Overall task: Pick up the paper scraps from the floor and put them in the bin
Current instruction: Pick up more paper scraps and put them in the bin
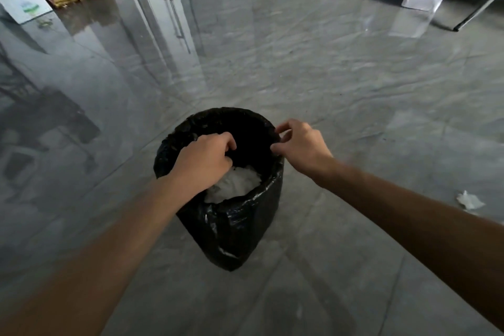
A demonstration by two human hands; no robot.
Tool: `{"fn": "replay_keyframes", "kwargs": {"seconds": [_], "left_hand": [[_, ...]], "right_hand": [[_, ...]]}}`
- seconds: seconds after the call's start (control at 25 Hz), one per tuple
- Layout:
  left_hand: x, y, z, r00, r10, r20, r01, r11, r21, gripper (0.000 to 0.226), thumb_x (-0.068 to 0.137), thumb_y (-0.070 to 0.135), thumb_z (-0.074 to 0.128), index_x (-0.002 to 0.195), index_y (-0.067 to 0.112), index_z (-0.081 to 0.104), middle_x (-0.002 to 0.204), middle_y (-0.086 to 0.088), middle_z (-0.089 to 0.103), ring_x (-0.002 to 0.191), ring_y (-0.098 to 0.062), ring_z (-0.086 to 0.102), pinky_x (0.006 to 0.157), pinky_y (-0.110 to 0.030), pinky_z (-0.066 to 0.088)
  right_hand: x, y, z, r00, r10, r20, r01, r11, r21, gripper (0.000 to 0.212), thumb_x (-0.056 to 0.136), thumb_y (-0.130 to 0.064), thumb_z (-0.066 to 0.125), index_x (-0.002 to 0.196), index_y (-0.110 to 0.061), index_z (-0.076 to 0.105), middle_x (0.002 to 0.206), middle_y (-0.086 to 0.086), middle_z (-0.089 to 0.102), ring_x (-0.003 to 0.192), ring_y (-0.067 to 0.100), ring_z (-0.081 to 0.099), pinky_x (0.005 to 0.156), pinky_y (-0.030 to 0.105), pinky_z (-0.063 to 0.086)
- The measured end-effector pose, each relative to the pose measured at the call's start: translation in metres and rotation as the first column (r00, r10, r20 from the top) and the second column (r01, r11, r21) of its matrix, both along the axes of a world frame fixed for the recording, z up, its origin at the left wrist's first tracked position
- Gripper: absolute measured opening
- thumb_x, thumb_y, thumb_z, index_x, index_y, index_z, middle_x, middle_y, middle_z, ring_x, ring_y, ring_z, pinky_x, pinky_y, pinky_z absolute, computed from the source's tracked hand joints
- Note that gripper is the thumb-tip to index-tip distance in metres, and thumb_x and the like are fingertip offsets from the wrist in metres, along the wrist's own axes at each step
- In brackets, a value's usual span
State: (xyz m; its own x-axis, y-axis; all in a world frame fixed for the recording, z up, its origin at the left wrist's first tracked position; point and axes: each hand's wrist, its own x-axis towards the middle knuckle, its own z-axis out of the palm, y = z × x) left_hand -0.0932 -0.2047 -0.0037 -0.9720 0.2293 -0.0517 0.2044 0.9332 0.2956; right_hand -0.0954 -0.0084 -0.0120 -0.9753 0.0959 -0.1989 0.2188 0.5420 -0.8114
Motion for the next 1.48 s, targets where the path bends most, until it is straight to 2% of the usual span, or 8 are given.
{"fn": "replay_keyframes", "kwargs": {"seconds": [0.08, 0.2, 0.48, 0.72, 0.96, 1.12, 1.28, 1.48], "left_hand": [[0.0, 0.006, 0.003, 1.0, -0.01, -0.013, 0.01, 1.0, 0.0, 0.026, 0.087, 0.018, 0.057, 0.112, 0.027, 0.06, 0.109, 0.005, 0.065, 0.098, -0.02, 0.062, 0.08, -0.041, 0.054], [0.0, 0.012, 0.003, 1.0, -0.03, 0.003, 0.03, 0.999, -0.011, 0.022, 0.088, 0.025, 0.055, 0.109, 0.031, 0.06, 0.101, 0.006, 0.066, 0.09, -0.019, 0.063, 0.075, -0.039, 0.054], [-0.001, 0.056, 0.004, 0.986, -0.163, 0.042, 0.164, 0.987, -0.006, 0.02, 0.086, 0.029, 0.053, 0.104, 0.034, 0.058, 0.099, 0.004, 0.065, 0.086, -0.019, 0.061, 0.063, -0.031, 0.041], [0.025, 0.151, 0.01, 0.93, -0.368, 0.013, 0.367, 0.929, 0.049, 0.019, 0.086, 0.027, 0.054, 0.104, 0.03, 0.06, 0.092, 0.006, 0.066, 0.08, -0.018, 0.062, 0.058, -0.027, 0.035], [0.063, 0.242, 0.014, 0.838, -0.537, 0.096, 0.538, 0.843, 0.007, 0.021, 0.084, 0.029, 0.052, 0.103, 0.03, 0.059, 0.099, 0.001, 0.066, 0.089, -0.024, 0.061, 0.066, -0.032, 0.038], [0.08, 0.288, 0.018, 0.781, -0.6, 0.17, 0.609, 0.794, 0.005, 0.021, 0.083, 0.029, 0.053, 0.102, 0.029, 0.06, 0.102, 0.0, 0.068, 0.094, -0.024, 0.062, 0.075, -0.036, 0.051], [0.112, 0.374, 0.024, 0.664, -0.715, 0.219, 0.73, 0.683, 0.013, 0.02, 0.081, 0.027, 0.053, 0.099, 0.03, 0.061, 0.101, 0.0, 0.071, 0.094, -0.023, 0.065, 0.081, -0.037, 0.054], [0.183, 0.449, -0.023, 0.427, -0.845, 0.321, 0.901, 0.428, -0.07, 0.026, 0.083, 0.024, 0.052, 0.108, 0.022, 0.059, 0.111, -0.008, 0.066, 0.103, -0.031, 0.062, 0.081, -0.035, 0.05]], "right_hand": [[0.007, 0.005, -0.009, 0.995, -0.018, 0.097, 0.008, 0.995, 0.097, 0.037, 0.074, -0.041, 0.07, 0.091, -0.009, 0.061, 0.081, 0.005, 0.065, 0.07, 0.018, 0.062, 0.054, 0.027, 0.049], [0.009, -0.003, -0.024, 0.972, 0.005, 0.233, 0.007, 0.999, -0.052, 0.028, 0.079, -0.03, 0.063, 0.083, -0.003, 0.067, 0.07, 0.015, 0.073, 0.052, 0.02, 0.068, 0.036, 0.017, 0.043], [0.02, 0.063, -0.021, 0.983, -0.088, 0.163, 0.093, 0.995, -0.028, 0.011, 0.074, -0.015, 0.058, 0.069, -0.009, 0.067, 0.046, 0.003, 0.066, 0.04, 0.016, 0.065, 0.037, 0.018, 0.046], [0.086, 0.178, -0.018, 0.924, -0.305, 0.233, 0.336, 0.935, -0.112, 0.001, 0.08, -0.012, 0.065, 0.081, -0.011, 0.064, 0.059, 0.008, 0.068, 0.043, 0.018, 0.066, 0.043, 0.024, 0.052], [0.143, 0.221, -0.019, 0.91, -0.187, 0.369, 0.327, 0.871, -0.366, 0.016, 0.091, -0.009, 0.054, 0.105, -0.004, 0.061, 0.081, 0.016, 0.066, 0.062, 0.023, 0.068, 0.061, 0.031, 0.06], [0.173, 0.274, -0.012, 0.915, -0.258, 0.311, 0.354, 0.883, -0.308, 0.011, 0.09, -0.01, 0.055, 0.096, -0.012, 0.064, 0.082, 0.01, 0.067, 0.058, 0.018, 0.064, 0.05, 0.023, 0.052], [0.233, 0.341, -0.022, 0.878, -0.347, 0.33, 0.432, 0.872, -0.232, 0.012, 0.085, -0.005, 0.058, 0.089, -0.014, 0.066, 0.072, 0.004, 0.069, 0.05, 0.011, 0.062, 0.045, 0.017, 0.047], [0.319, 0.396, -0.056, 0.816, -0.443, 0.371, 0.489, 0.872, -0.033, 0.013, 0.081, -0.005, 0.063, 0.092, -0.011, 0.067, 0.075, 0.006, 0.069, 0.056, 0.014, 0.062, 0.053, 0.024, 0.048]]}}
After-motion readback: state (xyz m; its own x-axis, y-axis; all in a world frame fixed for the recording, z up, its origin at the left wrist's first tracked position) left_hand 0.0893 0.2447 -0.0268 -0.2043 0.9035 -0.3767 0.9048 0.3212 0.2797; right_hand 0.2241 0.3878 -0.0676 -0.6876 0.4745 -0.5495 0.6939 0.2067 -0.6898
